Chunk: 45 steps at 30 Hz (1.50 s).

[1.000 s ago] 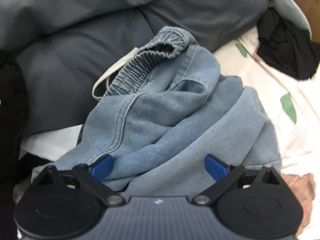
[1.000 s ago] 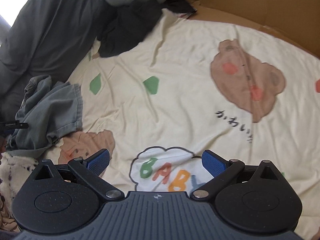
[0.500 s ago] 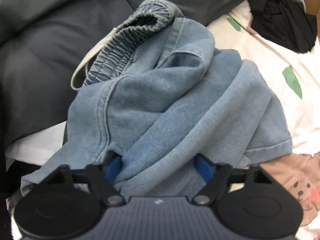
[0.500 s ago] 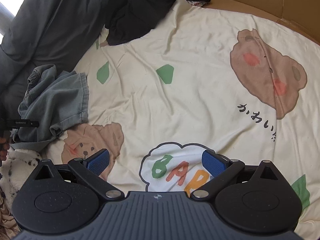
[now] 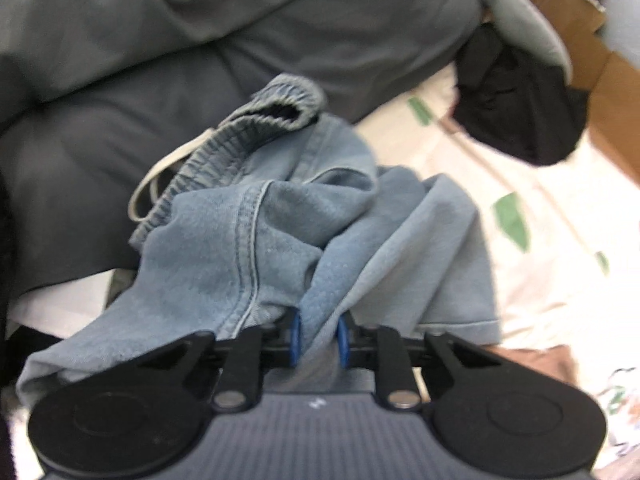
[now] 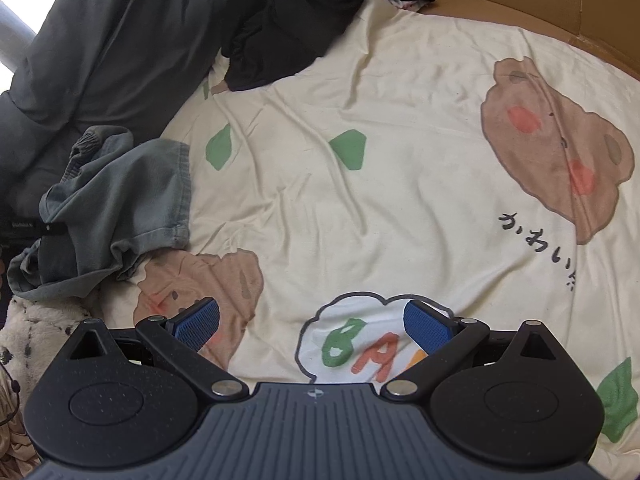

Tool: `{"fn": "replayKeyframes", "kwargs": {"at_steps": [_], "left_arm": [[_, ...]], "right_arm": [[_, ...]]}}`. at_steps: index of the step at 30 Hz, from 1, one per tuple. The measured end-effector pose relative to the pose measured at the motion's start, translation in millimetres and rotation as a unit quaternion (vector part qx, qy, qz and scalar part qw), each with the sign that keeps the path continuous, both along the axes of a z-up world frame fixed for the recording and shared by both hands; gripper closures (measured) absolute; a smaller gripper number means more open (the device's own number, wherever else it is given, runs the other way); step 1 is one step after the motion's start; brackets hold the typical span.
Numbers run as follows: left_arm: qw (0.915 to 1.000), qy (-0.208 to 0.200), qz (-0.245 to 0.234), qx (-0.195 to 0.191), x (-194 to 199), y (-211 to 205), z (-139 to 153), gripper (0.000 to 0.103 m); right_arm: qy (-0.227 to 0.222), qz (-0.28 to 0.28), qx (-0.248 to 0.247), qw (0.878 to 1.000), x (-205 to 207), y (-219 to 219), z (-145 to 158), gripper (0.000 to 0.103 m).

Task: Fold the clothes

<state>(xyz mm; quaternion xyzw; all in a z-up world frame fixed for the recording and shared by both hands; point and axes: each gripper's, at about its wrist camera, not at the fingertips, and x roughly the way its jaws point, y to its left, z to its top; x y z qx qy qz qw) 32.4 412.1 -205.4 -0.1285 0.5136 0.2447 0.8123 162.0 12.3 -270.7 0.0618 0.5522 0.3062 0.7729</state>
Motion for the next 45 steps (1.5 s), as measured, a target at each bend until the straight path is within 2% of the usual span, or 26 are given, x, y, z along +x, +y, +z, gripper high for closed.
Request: {"fn": "replayKeyframes", "kwargs": {"at_steps": [7, 17, 20, 21, 23, 27, 29, 33, 34, 36, 40, 45], "left_arm": [[0.9967, -0.044, -0.047, -0.048, 11, -30, 21, 0.090], [0.9852, -0.087, -0.102, -0.107, 40, -88, 29, 0.091], [0.9796, -0.102, -0.124, -0.121, 49, -104, 32, 0.096], [0.9776, -0.106, -0.132, -0.125, 53, -110, 33, 0.103], [0.9777, -0.103, -0.141, -0.117, 60, -118, 33, 0.103], [0.9797, -0.089, -0.123, -0.131, 59, -116, 31, 0.101], [0.9785, -0.088, -0.129, -0.134, 54, -115, 35, 0.096], [0.9818, -0.078, -0.122, -0.123, 46, -107, 44, 0.069], [0.9834, -0.075, -0.117, -0.117, 43, -104, 46, 0.066], [0.9869, -0.068, -0.101, -0.106, 35, -94, 48, 0.066], [0.9934, -0.054, -0.063, -0.079, 18, -73, 51, 0.051], [0.9984, -0.032, -0.007, -0.046, -1, -41, 44, 0.051]], "right_arm": [[0.004, 0.012, 0.012, 1.000, 0, 7, 1, 0.003], [-0.004, 0.026, 0.049, 0.998, 5, 17, 14, 0.003], [-0.008, 0.034, 0.062, 0.997, 5, 23, 19, 0.003], [-0.009, 0.036, 0.067, 0.997, 5, 24, 21, 0.003], [-0.009, 0.038, 0.072, 0.997, 6, 28, 22, 0.003], [-0.008, 0.046, 0.079, 0.996, 7, 37, 23, 0.003], [-0.006, 0.049, 0.084, 0.995, 7, 41, 22, 0.002], [-0.002, 0.062, 0.093, 0.994, 5, 52, 21, 0.002], [0.000, 0.066, 0.095, 0.993, 4, 55, 19, 0.002], [0.004, 0.076, 0.097, 0.992, 1, 62, 16, 0.002], [0.008, 0.092, 0.104, 0.990, -3, 74, 11, 0.002], [0.010, 0.106, 0.107, 0.989, -4, 83, 10, 0.002]]}}
